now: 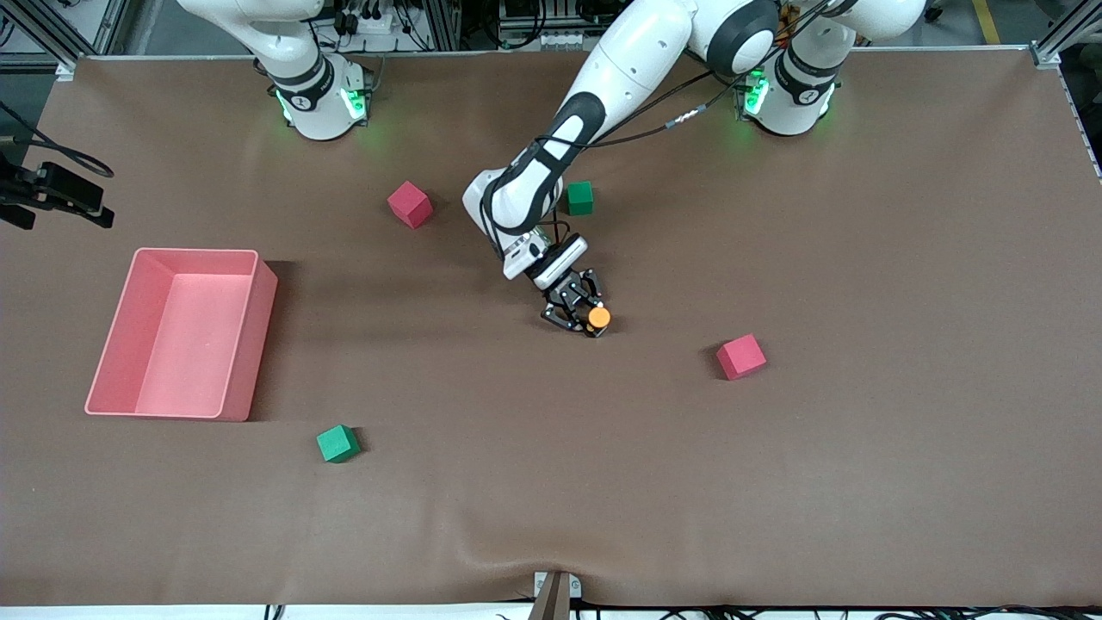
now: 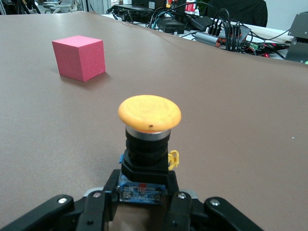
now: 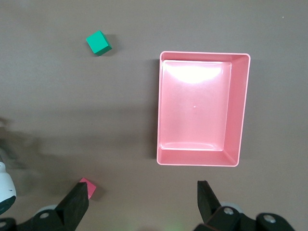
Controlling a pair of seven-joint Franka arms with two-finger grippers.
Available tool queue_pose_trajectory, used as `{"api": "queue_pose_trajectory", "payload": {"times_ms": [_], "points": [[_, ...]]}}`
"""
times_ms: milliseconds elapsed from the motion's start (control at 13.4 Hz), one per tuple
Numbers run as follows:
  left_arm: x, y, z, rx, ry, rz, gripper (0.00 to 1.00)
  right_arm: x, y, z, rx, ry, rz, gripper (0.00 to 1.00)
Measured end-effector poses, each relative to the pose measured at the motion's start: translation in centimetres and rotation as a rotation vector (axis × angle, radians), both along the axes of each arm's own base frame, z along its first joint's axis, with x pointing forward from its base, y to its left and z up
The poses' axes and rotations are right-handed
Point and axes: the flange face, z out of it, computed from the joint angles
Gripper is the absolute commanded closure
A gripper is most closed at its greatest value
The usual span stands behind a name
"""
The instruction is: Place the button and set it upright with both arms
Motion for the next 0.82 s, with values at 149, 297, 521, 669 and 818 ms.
{"api": "queue_pose_trajectory", "payload": {"times_ms": [149, 297, 521, 669, 818], "points": [[0.0, -0.1, 0.1, -0.004, 0.002, -0.004, 0.0, 0.0, 0.0, 0.0, 0.0, 0.0, 0.0, 0.0], [0.0, -0.2, 0.1, 0.004, 0.012, -0.012, 0.0, 0.0, 0.0, 0.0, 0.0, 0.0, 0.0, 0.0], [0.0, -0.3, 0.2, 0.02, 0.03, -0.028, 0.0, 0.0, 0.0, 0.0, 0.0, 0.0, 0.0, 0.0], [0.2, -0.9, 1.2, 0.019, 0.038, -0.043, 0.0, 0.0, 0.0, 0.0, 0.0, 0.0, 0.0, 0.0], [0.6, -1.9, 4.3, 0.033, 0.066, -0.059, 0.0, 0.0, 0.0, 0.0, 0.0, 0.0, 0.0, 0.0]]}}
